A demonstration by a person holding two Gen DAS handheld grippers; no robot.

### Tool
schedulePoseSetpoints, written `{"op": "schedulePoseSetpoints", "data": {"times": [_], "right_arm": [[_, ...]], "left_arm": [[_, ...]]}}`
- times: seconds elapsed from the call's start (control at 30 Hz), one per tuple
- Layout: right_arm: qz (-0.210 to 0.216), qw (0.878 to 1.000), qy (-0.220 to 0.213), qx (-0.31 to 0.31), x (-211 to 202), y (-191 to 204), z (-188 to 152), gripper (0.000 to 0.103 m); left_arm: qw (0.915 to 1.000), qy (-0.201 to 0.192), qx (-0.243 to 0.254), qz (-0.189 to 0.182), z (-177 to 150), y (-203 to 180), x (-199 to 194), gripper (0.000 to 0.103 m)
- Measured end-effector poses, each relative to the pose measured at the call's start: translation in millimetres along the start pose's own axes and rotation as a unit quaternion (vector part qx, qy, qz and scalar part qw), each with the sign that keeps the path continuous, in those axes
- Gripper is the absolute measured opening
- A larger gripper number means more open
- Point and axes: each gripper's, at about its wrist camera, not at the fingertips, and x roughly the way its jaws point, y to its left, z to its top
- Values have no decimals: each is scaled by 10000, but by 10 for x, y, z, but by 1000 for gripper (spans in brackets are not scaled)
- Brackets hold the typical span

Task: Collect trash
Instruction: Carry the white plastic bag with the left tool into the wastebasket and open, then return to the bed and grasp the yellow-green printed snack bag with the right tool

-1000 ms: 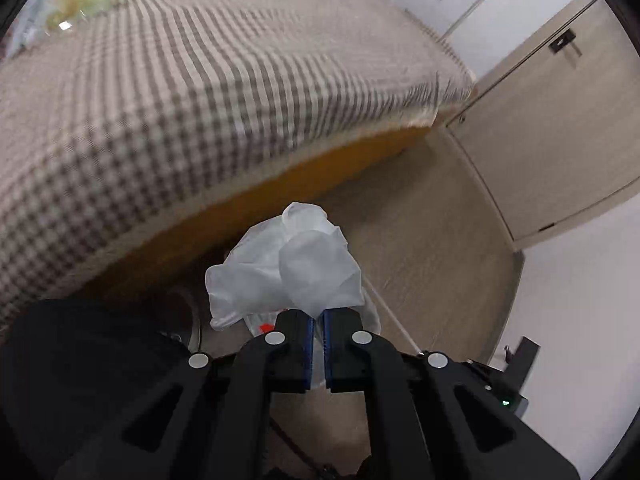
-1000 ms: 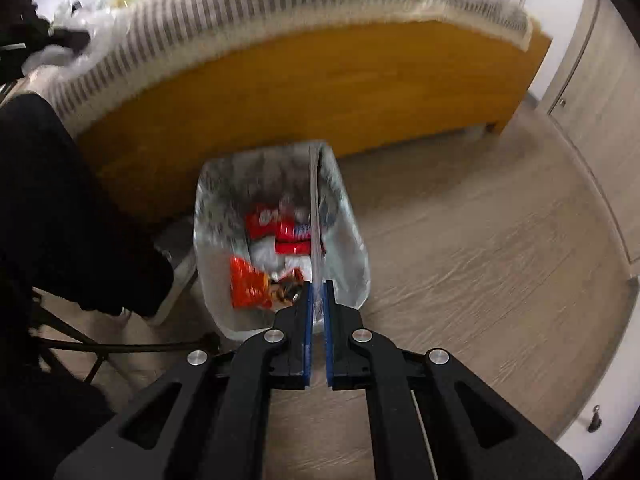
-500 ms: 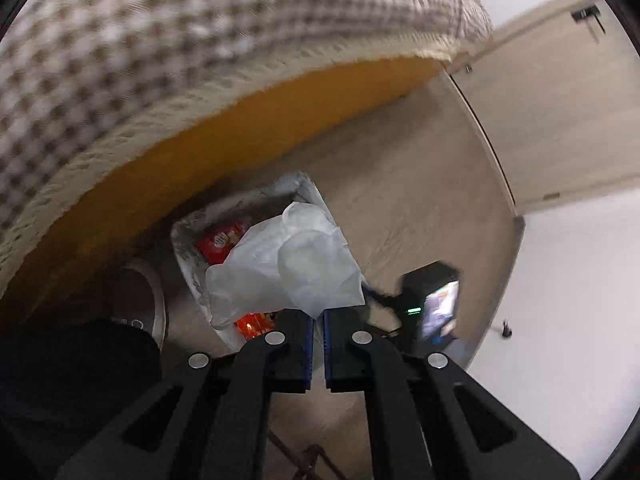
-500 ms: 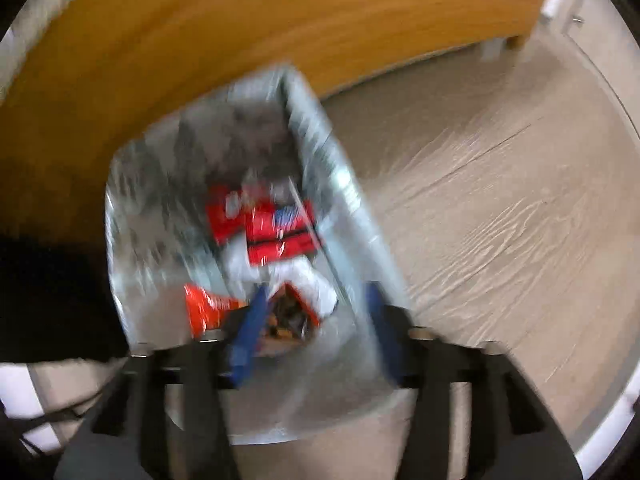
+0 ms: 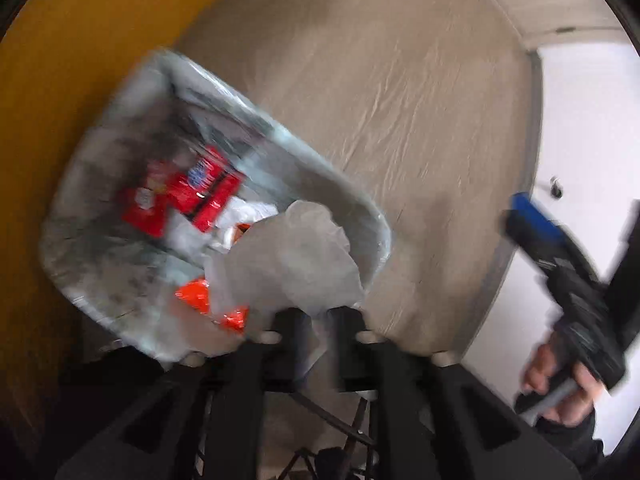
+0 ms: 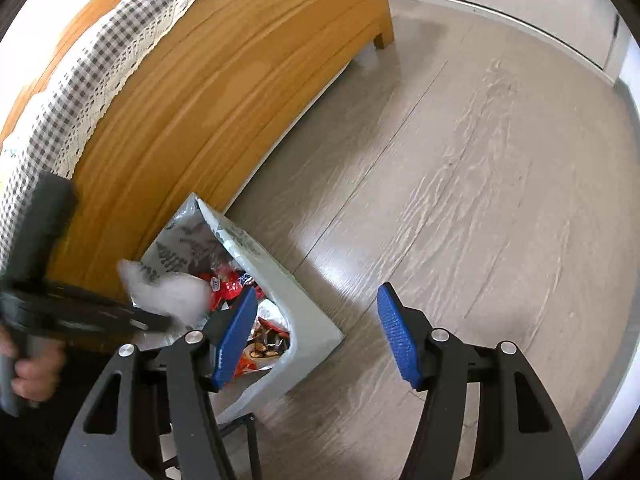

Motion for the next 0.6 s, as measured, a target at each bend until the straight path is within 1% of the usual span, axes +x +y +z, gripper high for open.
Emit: {"op": "schedulePoseSetpoints", "data": {"times": [0.03,0.07,0.1,0.17,0.27,0.33,0.4,0.5,0.57,0.6], "right_arm": [[-25,10000,-1,-37,-6,13,1,60],[-42,10000,21,-73,-6,22,2,60],[-38,10000,28,-86,-7,31,-21,60],[-17,9999,53,-153,27,66,-46,60],[0,9997,139,-183,125,103,-119,60],[126,9994,258,-173,193,142,-138,60],[130,9993,232,-270,172,208,-157,60],[129,9992,199,-322,116,259,-170,60],[114,9994,216,-264,90,247,-151,60],[65,9994,227,-260,88,245,-139,60]], "left_arm": [[9998,38,-82,186,33,4,101,76],[9994,29,-166,308,31,28,161,83],[9991,84,-238,335,31,73,231,83],[9980,353,-365,384,14,181,304,83],[9957,184,-804,413,3,355,241,83],[9947,139,-970,307,20,382,169,83],[9953,32,-924,301,13,358,97,83],[9957,-125,-760,508,-31,291,-9,85],[9955,-100,-681,654,-64,274,-56,85],[9945,-101,-670,796,-88,283,-99,85]]}}
